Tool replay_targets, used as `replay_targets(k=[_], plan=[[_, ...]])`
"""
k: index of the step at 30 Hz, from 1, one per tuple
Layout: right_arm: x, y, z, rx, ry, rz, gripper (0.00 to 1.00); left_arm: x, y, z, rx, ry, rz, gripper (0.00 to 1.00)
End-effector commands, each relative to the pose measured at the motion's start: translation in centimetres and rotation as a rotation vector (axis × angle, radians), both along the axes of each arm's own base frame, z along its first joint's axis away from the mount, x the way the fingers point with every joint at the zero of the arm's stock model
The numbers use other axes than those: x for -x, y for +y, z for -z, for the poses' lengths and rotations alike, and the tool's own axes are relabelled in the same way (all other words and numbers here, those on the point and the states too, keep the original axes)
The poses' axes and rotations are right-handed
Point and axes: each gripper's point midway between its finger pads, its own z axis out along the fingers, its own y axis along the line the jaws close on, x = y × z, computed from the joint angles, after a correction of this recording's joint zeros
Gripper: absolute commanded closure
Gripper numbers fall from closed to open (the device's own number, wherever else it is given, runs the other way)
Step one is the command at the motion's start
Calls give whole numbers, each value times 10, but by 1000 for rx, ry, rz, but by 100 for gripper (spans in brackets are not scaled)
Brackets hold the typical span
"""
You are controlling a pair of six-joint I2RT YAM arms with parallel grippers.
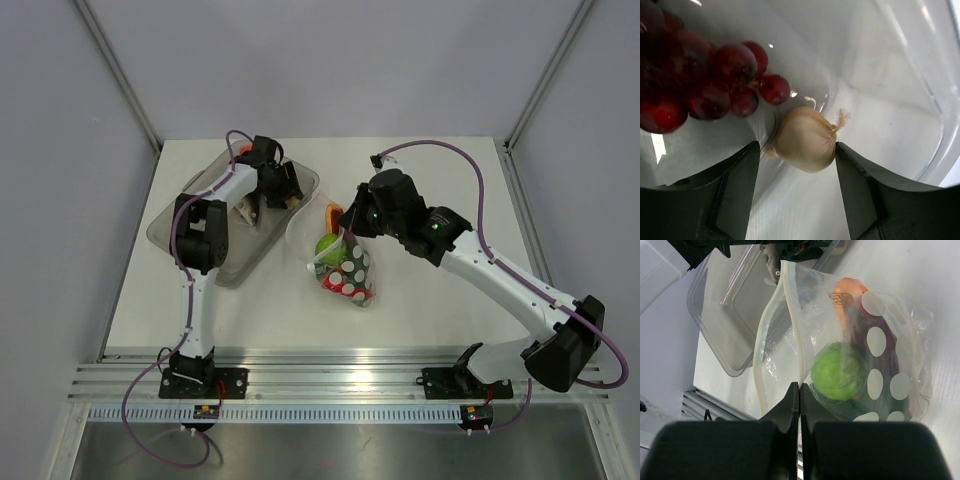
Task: Place the food in the zip-top bag and seal the zipper
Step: Pick up the fake fruit from the bin, then place the fake fruit in the zipper food storage bag.
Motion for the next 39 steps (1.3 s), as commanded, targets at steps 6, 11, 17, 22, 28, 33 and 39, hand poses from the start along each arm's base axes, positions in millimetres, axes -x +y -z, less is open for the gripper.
replay_targets(k=[6, 11, 17, 22, 28, 33, 39], plan=[[-3, 0, -22, -39, -49, 2, 100, 9, 2, -18, -14, -30, -4, 57], [-1, -1, -24, -48, -50, 5, 100, 7, 10, -46, -45, -102, -12, 66], [0, -1, -23, -60, -44, 6, 100, 9, 22, -93, -88, -202, -19, 65], [0, 0, -23, -61, -45, 3, 100, 21, 29, -138, -97, -292, -12, 64], [-2, 4, -22, -66, -44, -8, 100, 52, 33, -200, -85, -390, 56, 64], [-5, 11, -21, -78, -46, -18, 100, 96, 26, -235, -51, -429, 137, 64], [-7, 18, -23, -91, -44, -36, 100, 148, 12, -264, 6, -471, 234, 64]])
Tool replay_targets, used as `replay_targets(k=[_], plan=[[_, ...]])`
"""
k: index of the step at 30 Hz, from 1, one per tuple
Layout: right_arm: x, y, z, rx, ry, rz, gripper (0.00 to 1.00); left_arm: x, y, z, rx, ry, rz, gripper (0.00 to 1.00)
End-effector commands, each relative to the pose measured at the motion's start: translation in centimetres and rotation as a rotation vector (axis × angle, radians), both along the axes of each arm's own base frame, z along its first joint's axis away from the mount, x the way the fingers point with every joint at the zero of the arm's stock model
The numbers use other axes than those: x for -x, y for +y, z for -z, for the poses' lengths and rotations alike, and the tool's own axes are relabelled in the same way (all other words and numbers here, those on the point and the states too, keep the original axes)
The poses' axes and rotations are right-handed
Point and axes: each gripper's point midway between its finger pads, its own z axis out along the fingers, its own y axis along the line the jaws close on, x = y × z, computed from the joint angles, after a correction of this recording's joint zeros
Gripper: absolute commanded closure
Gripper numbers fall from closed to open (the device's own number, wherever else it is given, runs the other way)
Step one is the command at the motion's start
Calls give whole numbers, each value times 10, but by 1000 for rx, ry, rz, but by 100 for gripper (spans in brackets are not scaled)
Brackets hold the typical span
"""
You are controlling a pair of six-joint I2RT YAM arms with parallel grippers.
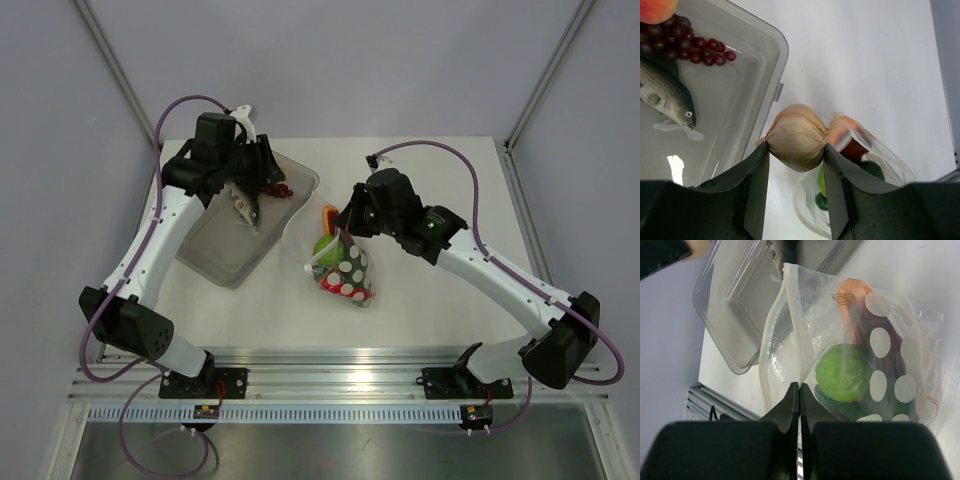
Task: Place the food in the zip-top bag and seal the zipper
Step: Place the fake fruit in the zipper food storage bag.
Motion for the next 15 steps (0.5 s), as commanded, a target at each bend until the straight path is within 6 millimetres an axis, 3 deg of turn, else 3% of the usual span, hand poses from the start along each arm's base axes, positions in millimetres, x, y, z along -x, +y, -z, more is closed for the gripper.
replay_targets(k=[1, 9, 15], plan=[[-8, 11, -25, -77, -55, -14, 100, 39, -16, -13, 27, -5, 133, 64], [-8, 11, -25, -78, -56, -14, 100, 90, -45, -3, 73, 23, 290, 65], [-8, 12, -25, -78, -55, -15, 100, 103, -61, 22, 113, 78, 360, 65]])
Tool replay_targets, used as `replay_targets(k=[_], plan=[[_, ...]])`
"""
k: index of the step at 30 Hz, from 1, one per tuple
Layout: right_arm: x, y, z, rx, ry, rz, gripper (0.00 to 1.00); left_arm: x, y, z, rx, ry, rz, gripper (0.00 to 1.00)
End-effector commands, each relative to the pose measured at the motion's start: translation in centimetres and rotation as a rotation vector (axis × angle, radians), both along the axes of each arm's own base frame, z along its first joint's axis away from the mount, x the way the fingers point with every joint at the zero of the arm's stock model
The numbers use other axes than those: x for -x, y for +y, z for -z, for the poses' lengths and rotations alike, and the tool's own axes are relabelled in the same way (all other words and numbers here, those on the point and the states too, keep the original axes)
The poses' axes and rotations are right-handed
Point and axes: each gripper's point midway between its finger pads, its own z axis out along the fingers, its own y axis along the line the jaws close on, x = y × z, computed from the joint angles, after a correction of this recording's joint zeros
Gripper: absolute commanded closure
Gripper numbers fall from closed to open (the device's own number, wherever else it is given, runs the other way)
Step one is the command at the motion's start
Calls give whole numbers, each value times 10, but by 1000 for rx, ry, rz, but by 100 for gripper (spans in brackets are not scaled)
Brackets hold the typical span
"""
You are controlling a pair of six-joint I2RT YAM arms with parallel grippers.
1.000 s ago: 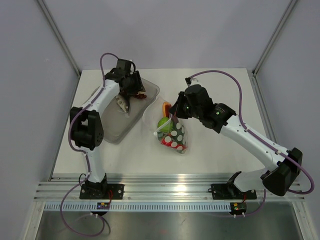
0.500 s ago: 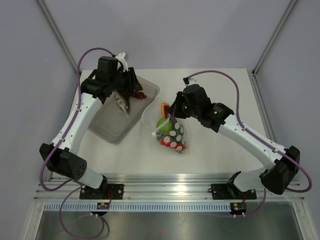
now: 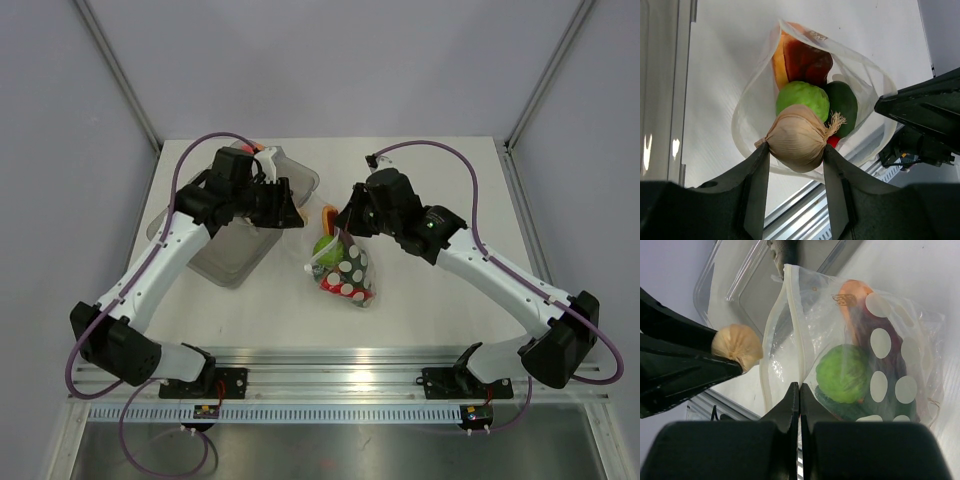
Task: Place the food in the zip-top bag and seal the zipper
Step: Place the fake fruit in the zipper food storage bag, then zip the zipper food storage bag at the center of the board.
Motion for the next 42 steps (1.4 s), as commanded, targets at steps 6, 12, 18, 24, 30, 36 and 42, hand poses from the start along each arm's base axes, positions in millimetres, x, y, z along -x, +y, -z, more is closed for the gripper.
replay_targets(k=[6, 12, 18, 24, 30, 36, 42], plan=[[-6, 9, -26, -86, -52, -8, 100, -8, -48, -8, 148, -23, 94, 60], [-2, 2, -30, -82, -62, 4, 100, -10, -61, 15, 69, 34, 142, 11], [0, 0, -28, -79, -58, 7, 100, -1, -39, -21, 28, -88, 110, 39], [0, -3, -27, -78, -61, 15, 100, 15, -8, -8, -10, -85, 22, 76], [4, -1, -28, -81, -62, -10, 100, -4, 21, 20, -52, -59, -131, 13], [9, 1, -25, -75, -51, -45, 100, -10, 17, 57, -52, -4, -141, 15], [11, -1, -28, -74, -58, -48, 100, -11, -1, 71, 29, 43, -109, 31]])
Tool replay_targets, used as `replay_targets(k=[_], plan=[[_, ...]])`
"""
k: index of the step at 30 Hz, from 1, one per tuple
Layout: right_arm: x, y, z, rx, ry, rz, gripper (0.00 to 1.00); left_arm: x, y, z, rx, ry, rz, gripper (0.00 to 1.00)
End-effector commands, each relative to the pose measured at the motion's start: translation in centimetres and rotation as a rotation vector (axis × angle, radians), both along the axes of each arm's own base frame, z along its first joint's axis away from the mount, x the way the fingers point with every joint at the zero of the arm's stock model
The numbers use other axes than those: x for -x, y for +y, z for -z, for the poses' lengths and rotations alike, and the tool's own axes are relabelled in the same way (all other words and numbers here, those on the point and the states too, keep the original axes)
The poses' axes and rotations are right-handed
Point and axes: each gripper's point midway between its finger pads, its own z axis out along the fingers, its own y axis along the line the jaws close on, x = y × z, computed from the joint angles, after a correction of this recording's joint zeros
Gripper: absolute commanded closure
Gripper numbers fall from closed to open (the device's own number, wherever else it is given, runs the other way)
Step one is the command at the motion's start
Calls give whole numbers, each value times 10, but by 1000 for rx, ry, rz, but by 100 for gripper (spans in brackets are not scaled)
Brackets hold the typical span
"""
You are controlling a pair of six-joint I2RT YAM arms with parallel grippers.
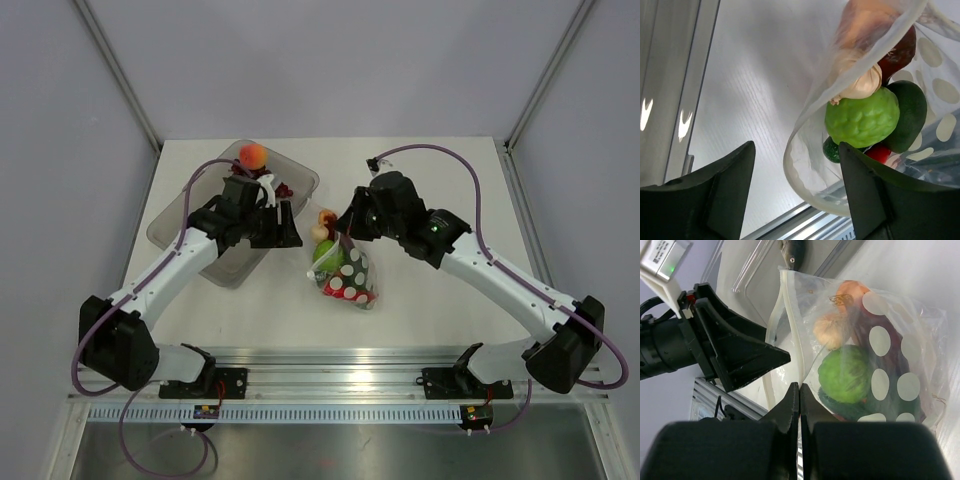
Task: Place the food in the zip-top bag and seal the zipper
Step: Zip the zipper food storage bag at the center of the board.
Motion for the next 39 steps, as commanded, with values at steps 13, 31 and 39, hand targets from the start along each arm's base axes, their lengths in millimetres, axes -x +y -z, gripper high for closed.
replay_targets(k=[13, 31, 39], plan=[[3, -49, -53, 146, -213, 30, 39, -6, -70, -80, 414, -18, -18, 100], [66, -68, -5, 290, -418, -112, 27, -16, -71, -72, 400, 12, -117, 100], [58, -56, 2, 344, -470, -34, 35, -17, -72, -73, 395, 13, -116, 100]])
